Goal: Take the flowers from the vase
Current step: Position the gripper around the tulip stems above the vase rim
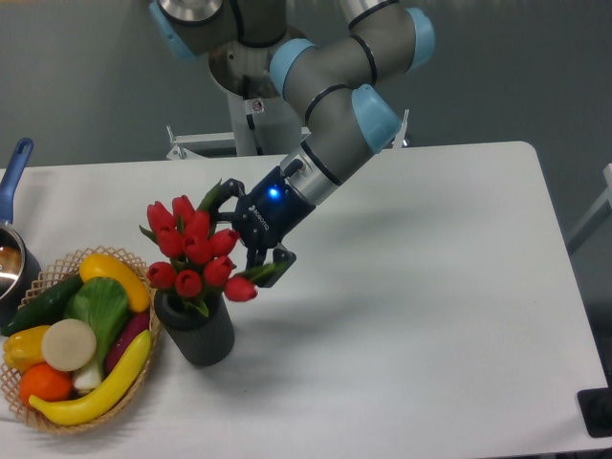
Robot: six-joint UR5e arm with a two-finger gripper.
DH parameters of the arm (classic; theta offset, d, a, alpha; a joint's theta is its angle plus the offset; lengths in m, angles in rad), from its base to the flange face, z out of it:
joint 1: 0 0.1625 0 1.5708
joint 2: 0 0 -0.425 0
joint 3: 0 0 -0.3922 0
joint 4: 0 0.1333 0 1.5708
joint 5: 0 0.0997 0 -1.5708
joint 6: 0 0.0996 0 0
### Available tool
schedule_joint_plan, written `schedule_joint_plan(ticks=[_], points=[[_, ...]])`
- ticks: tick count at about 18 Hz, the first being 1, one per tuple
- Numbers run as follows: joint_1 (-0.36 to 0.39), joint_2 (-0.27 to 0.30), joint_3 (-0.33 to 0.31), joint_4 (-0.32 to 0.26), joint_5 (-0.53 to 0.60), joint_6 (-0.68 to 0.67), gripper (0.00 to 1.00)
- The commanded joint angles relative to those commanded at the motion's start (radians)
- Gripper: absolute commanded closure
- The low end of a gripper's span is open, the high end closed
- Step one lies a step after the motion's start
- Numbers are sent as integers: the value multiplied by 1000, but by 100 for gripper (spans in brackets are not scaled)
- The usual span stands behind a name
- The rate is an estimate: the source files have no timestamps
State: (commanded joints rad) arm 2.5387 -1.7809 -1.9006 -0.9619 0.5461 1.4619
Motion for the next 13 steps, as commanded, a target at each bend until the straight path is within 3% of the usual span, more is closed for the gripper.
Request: schedule_joint_plan(ticks=[3, 13], points=[[-3, -8, -2, 40, 0, -2, 0], [-25, -20, -3, 52, 2, -9, 0]])
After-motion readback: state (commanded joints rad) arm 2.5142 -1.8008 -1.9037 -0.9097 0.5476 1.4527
